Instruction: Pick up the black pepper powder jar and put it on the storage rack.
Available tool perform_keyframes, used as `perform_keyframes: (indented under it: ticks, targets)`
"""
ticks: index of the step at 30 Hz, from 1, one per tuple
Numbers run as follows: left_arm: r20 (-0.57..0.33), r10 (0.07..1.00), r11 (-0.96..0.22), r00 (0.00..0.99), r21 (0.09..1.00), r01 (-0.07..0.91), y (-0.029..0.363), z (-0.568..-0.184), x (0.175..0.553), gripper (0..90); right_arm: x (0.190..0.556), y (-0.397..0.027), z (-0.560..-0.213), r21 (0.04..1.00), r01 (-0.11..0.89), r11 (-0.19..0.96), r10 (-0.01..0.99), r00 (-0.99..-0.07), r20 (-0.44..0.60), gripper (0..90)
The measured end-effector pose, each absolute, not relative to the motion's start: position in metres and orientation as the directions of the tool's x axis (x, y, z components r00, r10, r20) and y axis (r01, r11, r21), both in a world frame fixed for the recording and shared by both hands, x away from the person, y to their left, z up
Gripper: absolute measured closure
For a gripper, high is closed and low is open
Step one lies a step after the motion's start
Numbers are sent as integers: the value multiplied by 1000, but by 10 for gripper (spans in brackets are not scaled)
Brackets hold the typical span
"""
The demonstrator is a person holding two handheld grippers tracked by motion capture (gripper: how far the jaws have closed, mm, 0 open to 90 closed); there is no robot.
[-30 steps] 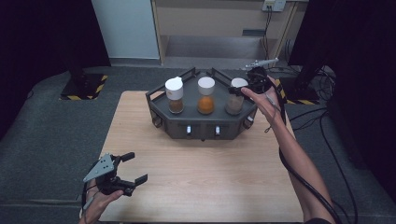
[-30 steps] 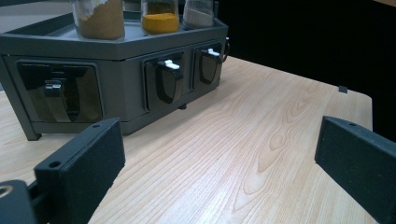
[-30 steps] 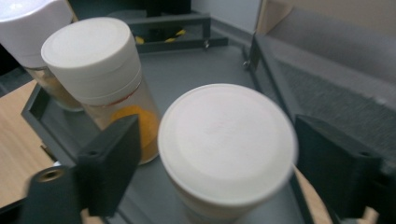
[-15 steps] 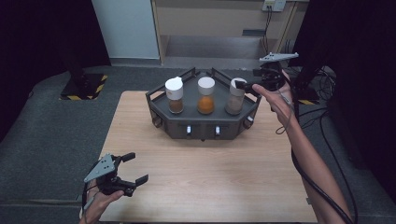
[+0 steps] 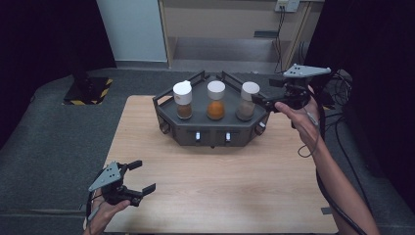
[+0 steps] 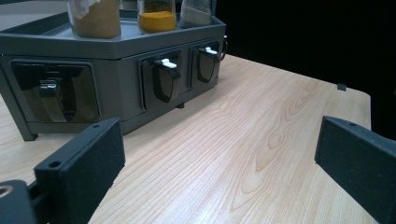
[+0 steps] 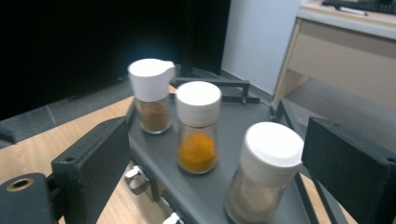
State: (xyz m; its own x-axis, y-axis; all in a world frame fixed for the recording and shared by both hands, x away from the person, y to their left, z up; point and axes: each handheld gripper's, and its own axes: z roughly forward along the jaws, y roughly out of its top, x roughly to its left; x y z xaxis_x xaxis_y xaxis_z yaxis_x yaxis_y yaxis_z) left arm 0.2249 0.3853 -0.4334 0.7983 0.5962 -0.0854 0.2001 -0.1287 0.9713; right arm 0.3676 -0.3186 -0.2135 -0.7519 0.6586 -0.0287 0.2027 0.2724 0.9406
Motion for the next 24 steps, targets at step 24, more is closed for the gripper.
perform_keyframes:
  ticks: [24]
  targets:
    - [-84, 599, -129, 796, 971, 199, 385, -433, 224, 2, 278, -335, -252, 954, 85, 286, 566, -818, -97, 79]
